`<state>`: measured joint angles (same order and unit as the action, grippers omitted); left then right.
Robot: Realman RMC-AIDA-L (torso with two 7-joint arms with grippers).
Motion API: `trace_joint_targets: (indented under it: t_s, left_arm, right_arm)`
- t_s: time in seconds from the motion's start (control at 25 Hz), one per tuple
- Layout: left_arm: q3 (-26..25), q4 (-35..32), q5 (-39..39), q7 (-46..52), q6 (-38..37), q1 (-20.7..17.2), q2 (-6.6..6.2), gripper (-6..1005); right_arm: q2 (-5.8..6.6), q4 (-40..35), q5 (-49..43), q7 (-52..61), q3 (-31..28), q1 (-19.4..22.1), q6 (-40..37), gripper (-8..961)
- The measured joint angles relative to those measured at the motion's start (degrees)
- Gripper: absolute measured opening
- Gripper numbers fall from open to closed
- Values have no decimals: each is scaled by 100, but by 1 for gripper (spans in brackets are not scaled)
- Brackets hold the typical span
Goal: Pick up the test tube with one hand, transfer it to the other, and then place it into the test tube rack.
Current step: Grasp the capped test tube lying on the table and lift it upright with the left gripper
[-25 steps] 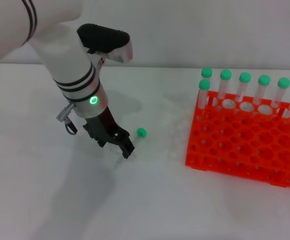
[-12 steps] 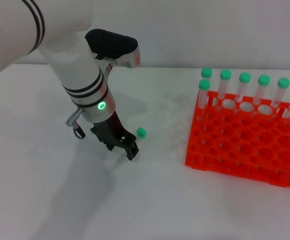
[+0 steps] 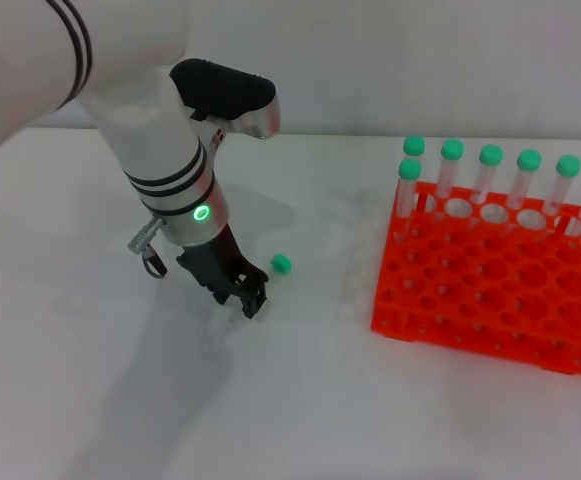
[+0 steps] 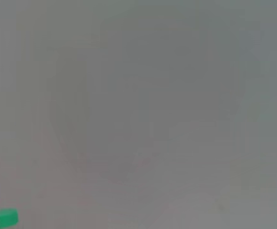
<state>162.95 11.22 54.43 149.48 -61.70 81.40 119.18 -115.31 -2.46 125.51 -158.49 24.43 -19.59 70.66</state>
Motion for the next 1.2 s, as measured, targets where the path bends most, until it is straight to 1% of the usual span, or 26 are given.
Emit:
trace_joint_targets:
  t_s: [0.4, 0.72, 0.96, 1.08, 1.2]
  left_arm:
    - [-1, -234, 75, 3, 169, -23, 0, 310]
    - [0, -236, 153, -3, 168, -85, -2, 307]
    - [0, -209, 131, -162, 261, -91, -19, 199]
    - [0, -203, 82, -230, 330, -91, -23, 197]
    - [0, -138, -315, -563, 564, -141, -31, 194]
  right_arm:
    - [0, 0, 22, -6, 0, 8, 0, 859]
    - [-1, 1, 27, -7, 0, 1, 10, 859]
    - [0, 1, 27, -6, -16, -1, 20, 859]
    - [-4, 1, 27, -3, -17, -1, 21, 859]
    - [-7, 1, 26, -1, -25, 5, 24, 859]
